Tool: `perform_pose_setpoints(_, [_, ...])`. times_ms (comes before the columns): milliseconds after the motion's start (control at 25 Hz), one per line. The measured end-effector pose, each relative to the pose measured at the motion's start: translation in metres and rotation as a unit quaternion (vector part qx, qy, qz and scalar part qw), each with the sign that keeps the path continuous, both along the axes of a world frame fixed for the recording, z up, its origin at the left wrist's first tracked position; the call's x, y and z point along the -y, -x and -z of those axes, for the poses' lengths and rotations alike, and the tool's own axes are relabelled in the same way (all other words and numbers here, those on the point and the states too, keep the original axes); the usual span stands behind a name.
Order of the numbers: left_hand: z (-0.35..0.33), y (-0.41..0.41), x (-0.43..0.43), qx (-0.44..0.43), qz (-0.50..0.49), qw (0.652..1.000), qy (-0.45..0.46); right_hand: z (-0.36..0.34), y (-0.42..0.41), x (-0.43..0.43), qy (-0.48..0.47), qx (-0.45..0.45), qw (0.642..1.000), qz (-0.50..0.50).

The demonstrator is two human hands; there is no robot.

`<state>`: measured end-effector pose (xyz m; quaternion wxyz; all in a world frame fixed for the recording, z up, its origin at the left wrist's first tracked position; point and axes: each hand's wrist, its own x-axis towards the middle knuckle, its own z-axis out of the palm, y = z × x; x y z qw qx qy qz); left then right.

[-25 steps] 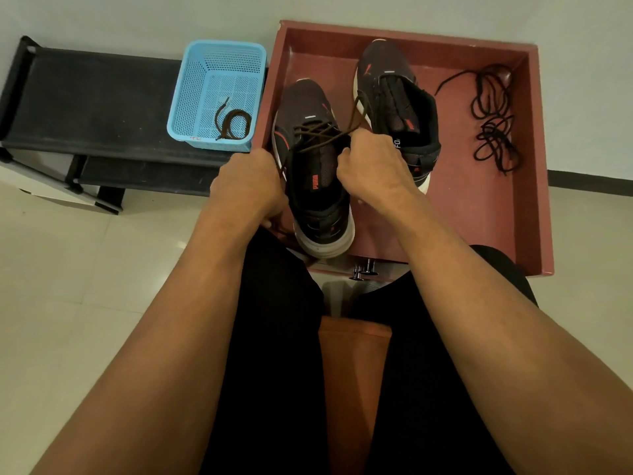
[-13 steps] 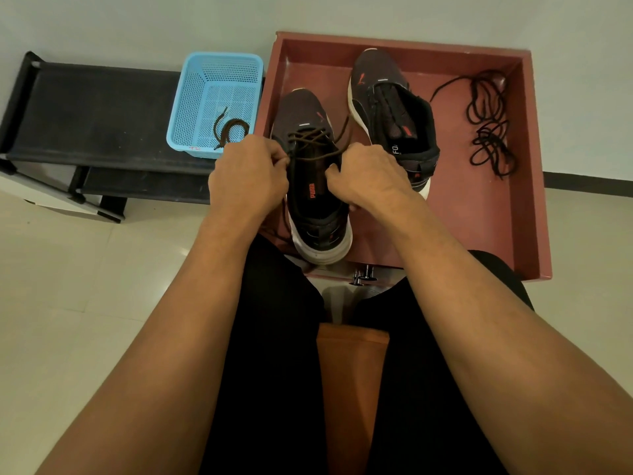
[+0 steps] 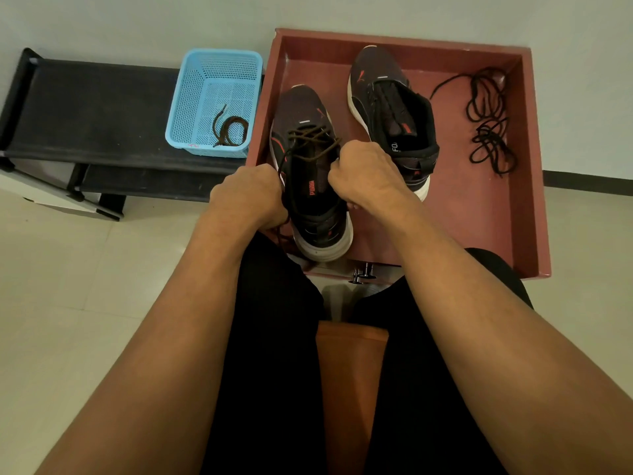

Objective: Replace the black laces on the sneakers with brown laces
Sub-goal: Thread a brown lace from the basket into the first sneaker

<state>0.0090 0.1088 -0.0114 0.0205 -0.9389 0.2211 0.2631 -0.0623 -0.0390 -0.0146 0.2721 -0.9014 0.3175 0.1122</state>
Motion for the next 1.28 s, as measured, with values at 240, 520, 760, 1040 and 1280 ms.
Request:
perform_pose_setpoints(240, [0.002, -0.006, 0.004, 0.093, -0.059, 0.962, 0.251, -0.001, 0.001, 0.008, -0.011, -0.003, 1.0, 0.0])
perform_pose_setpoints(520, [0.009, -0.018, 0.005, 0.073, -0.083, 0.963, 0.244, 0.0, 0.0, 0.004, 0.001, -0.006, 1.0, 0.0])
perform_pose_setpoints(760, [0.009, -0.016, -0.003, 0.007, -0.025, 0.996, 0.085, 0.003, -0.002, 0.003, 0.007, -0.013, 1.0, 0.017])
perform_pose_setpoints(1040, [0.008, -0.014, -0.002, -0.021, -0.036, 0.995, 0.086, 0.002, -0.002, 0.004, 0.015, -0.022, 1.0, 0.002])
perform_pose_setpoints(1280, [0.005, -0.017, 0.001, 0.067, -0.091, 0.974, 0.196, 0.006, 0.0, 0.007, 0.0, -0.008, 1.0, 0.006])
